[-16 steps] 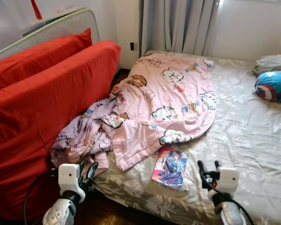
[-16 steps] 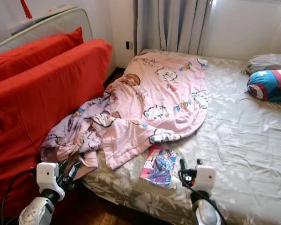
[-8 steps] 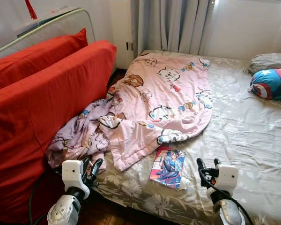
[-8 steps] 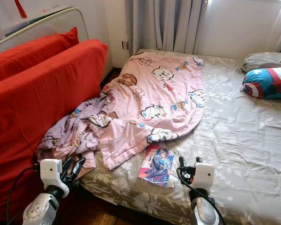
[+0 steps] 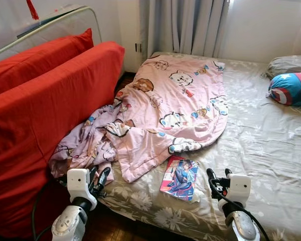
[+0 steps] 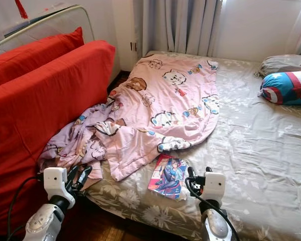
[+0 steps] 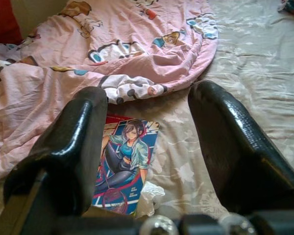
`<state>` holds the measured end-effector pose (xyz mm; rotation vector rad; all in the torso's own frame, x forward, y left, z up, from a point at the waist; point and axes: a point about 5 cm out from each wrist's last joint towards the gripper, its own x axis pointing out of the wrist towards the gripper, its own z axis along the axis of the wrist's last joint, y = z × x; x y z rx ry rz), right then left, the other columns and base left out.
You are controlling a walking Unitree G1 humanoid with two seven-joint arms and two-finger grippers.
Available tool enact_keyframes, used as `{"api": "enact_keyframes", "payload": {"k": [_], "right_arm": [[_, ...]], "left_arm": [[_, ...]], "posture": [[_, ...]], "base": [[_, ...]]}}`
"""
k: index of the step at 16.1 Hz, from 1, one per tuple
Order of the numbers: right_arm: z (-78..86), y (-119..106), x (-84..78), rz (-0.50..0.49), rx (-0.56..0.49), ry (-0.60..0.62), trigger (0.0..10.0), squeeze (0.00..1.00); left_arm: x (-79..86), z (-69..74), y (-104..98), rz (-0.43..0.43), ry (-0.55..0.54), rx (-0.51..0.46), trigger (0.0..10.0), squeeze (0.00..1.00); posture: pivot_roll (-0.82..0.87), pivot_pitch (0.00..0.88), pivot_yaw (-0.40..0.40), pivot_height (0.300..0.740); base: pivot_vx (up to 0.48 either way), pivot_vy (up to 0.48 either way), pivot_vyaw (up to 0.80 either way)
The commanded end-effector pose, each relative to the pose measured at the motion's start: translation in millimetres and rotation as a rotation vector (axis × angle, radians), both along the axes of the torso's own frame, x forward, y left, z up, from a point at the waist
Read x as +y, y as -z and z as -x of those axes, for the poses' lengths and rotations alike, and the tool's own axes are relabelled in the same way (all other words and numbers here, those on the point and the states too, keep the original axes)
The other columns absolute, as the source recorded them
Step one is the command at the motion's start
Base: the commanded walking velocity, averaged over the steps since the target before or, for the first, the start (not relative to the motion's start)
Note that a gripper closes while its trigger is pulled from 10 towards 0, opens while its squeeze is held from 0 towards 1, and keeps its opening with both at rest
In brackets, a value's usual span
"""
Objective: Clean up the room
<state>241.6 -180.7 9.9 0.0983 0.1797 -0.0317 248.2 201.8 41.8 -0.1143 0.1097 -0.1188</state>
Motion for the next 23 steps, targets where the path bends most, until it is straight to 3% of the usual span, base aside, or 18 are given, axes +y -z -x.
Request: {"api": "enact_keyframes", "payload": {"k": [1,23], "right_arm": [[0.6,-2.3,-0.2,0.001,-0.005,0.000,10.0,0.00],[-1.1,1.4,8.6,0.011,0.038,-0.031,10.0,0.00]], "left_arm": [[4.4,-2.5,-3.4,-0.003,-0.010,-0.006,10.0,0.00],[3.6,-6.6,-4.9,-0.015,-0.008,-0.005,10.0,0.00]], "posture": [[-0.05,0.056,-0.008,0.725],[-0.03,0.065,-0.014,0.670]], "base": [[0.000,0.000,0.00],[0.000,0.000,0.00]]}}
